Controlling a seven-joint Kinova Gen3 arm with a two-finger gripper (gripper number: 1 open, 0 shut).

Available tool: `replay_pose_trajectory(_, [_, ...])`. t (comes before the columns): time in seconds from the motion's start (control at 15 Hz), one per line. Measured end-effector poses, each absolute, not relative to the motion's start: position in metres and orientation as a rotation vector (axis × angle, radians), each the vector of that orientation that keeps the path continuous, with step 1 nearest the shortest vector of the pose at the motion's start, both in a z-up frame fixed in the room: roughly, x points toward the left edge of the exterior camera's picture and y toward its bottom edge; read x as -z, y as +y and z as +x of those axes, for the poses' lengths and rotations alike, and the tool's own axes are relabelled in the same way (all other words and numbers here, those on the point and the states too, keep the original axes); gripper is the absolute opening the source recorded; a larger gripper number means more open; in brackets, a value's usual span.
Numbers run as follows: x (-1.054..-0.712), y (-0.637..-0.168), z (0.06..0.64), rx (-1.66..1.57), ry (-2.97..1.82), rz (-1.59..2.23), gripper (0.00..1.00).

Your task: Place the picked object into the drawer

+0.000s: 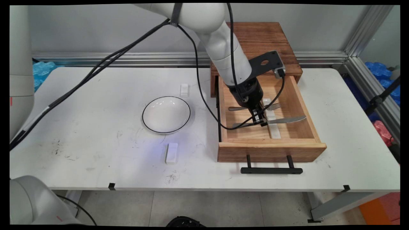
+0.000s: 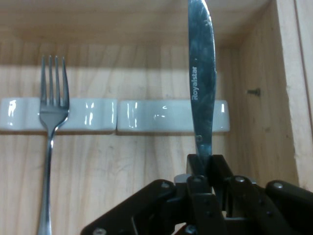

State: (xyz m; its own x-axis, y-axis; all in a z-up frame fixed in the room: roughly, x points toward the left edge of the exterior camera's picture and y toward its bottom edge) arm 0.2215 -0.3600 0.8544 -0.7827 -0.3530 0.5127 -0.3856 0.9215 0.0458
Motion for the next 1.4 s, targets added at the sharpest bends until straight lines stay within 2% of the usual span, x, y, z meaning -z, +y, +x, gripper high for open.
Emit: replay_pose_trajectory(1.4, [-0.823,-0.363,0.221,-0.075,-2.557,0.511,0.00])
